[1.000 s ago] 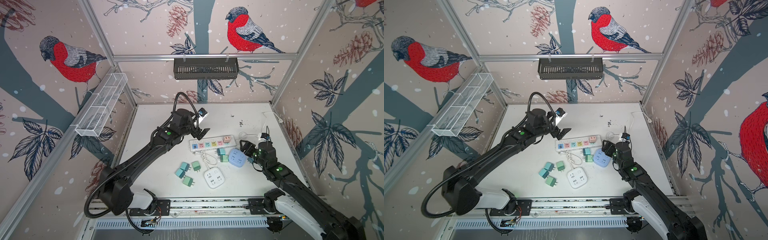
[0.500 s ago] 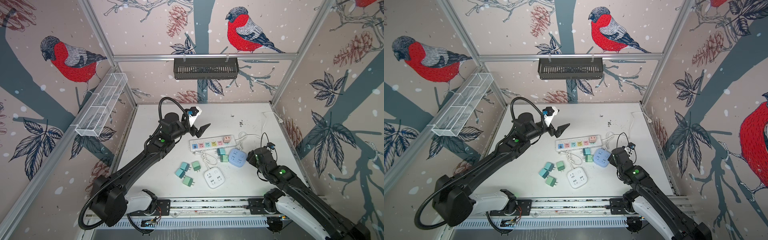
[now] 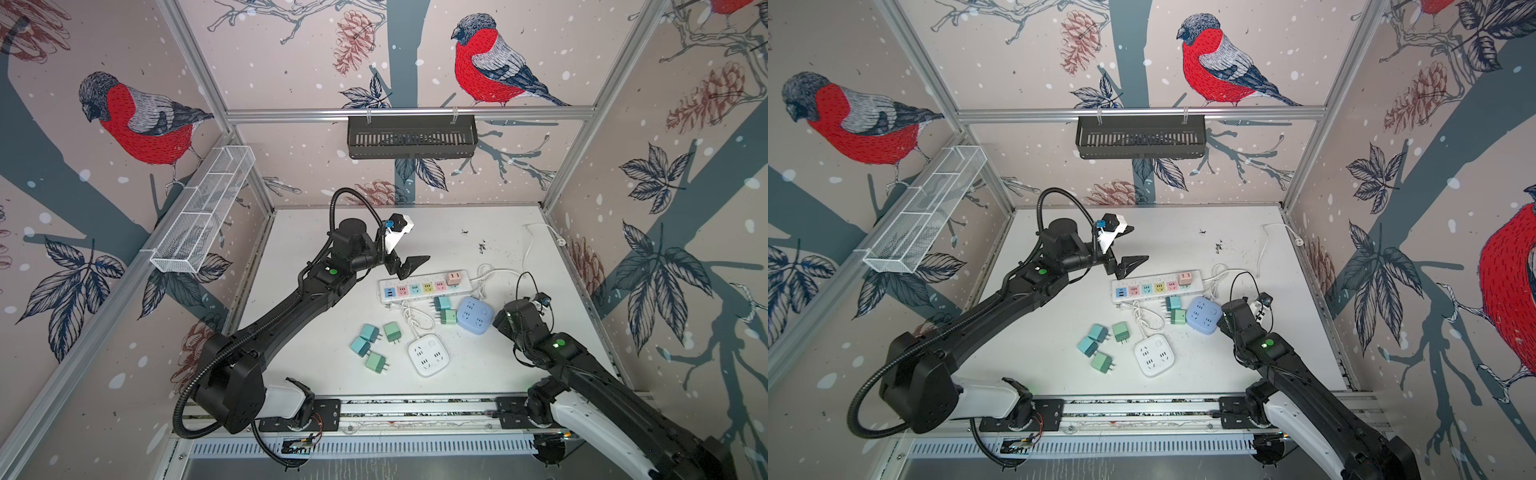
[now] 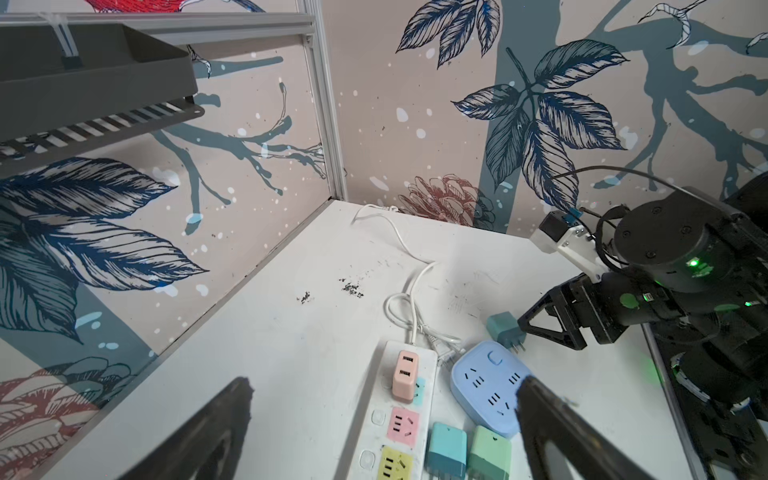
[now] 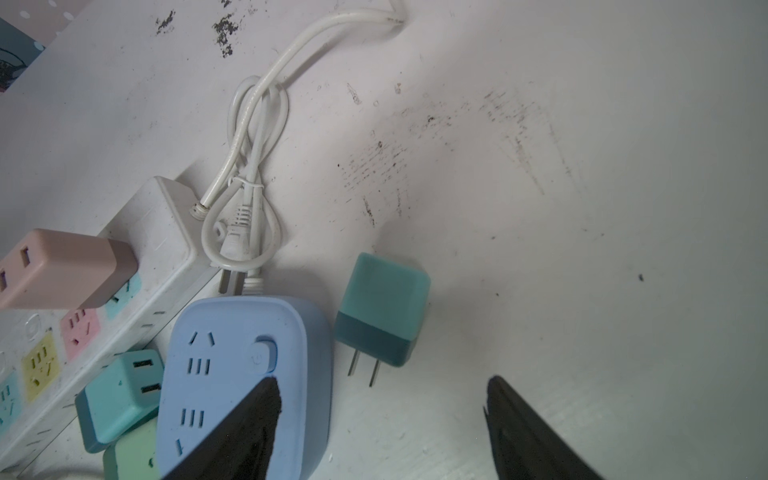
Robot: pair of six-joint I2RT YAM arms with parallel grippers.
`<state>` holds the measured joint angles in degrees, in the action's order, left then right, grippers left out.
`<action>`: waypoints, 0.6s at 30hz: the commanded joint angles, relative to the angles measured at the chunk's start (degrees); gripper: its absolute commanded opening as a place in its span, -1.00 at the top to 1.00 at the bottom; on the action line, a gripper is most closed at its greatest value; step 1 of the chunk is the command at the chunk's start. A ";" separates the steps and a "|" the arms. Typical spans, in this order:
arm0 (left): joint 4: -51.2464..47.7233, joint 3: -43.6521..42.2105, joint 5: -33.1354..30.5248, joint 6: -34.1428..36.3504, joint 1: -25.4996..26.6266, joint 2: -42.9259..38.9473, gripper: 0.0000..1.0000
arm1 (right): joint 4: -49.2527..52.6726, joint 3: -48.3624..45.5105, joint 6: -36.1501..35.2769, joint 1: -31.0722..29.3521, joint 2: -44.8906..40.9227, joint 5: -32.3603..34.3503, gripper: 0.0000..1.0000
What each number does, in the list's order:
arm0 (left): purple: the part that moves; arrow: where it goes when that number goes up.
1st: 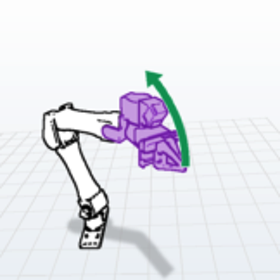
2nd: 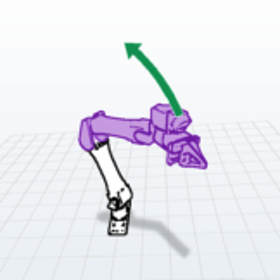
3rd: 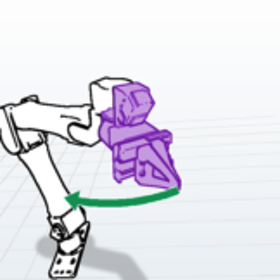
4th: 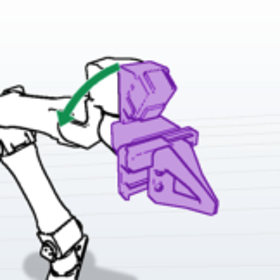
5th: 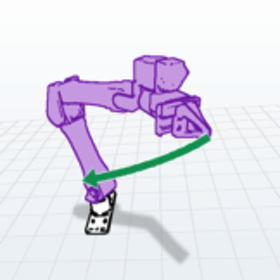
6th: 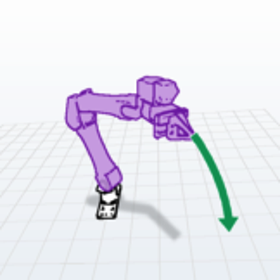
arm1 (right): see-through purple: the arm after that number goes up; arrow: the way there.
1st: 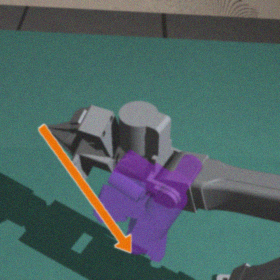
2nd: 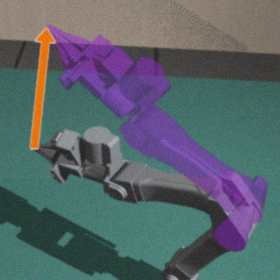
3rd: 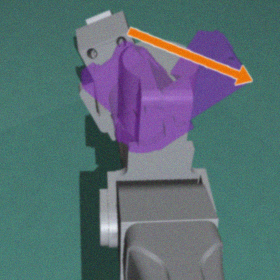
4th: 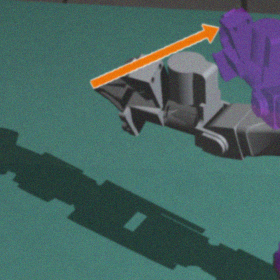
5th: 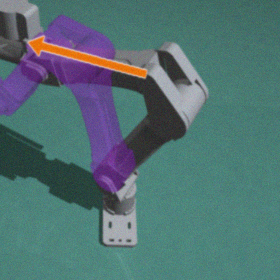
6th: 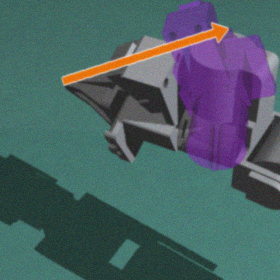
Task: Insert the plug
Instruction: 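Close the right gripper on the teal adapter while the left arm draws back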
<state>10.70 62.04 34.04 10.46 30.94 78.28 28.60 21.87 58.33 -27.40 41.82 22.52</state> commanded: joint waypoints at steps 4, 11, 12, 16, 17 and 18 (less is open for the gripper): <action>8.63 -4.50 -2.14 -4.18 -0.01 -5.65 -0.97 | 0.77 -1.30 -0.27 0.16 -2.01 3.42 -0.40; 11.57 -8.38 -7.83 -11.48 0.01 -9.57 -0.97 | -1.11 -2.65 -1.57 0.34 -2.62 0.54 -0.38; 13.46 -9.22 -9.20 -12.63 0.04 -9.77 -0.97 | -1.79 -2.87 -2.18 0.42 -2.36 -0.19 -0.37; 17.83 -11.96 -15.76 -17.97 0.01 -10.01 -0.97 | -4.09 -2.65 -4.87 0.89 0.90 -1.26 -0.35; 16.70 -11.37 -15.16 -17.72 0.00 -9.93 -0.97 | -4.69 -2.53 -5.48 1.27 2.03 -1.33 -0.35; 15.23 -10.67 -14.74 -17.43 0.00 -9.95 -0.97 | -5.44 -2.53 -6.08 1.69 3.00 -1.74 -0.35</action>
<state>22.15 50.50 21.10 -4.51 30.92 68.69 26.06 18.96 55.13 -26.35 43.18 21.76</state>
